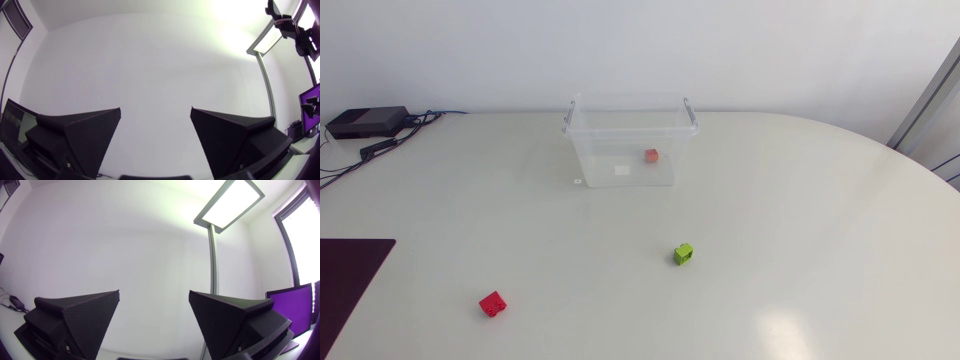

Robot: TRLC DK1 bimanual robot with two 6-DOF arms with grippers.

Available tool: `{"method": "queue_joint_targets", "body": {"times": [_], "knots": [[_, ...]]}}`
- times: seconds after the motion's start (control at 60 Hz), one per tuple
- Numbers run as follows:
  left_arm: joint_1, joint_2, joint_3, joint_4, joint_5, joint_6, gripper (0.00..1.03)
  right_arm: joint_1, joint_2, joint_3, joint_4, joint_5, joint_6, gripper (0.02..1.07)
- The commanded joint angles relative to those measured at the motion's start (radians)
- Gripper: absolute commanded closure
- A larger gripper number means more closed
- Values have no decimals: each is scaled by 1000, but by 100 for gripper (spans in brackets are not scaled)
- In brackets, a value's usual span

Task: Place the duplo bricks in the container

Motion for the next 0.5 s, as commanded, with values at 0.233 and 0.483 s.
{"method": "queue_joint_targets", "body": {"times": [0.233, 0.483], "knots": [[-32, 219, 305, -90, -4, -25, 6, 43, 244, 301, -101, 0, -13, 7], [-49, 410, 466, -176, -4, -19, 6, 86, 415, 471, -208, 13, 5, 7]]}}
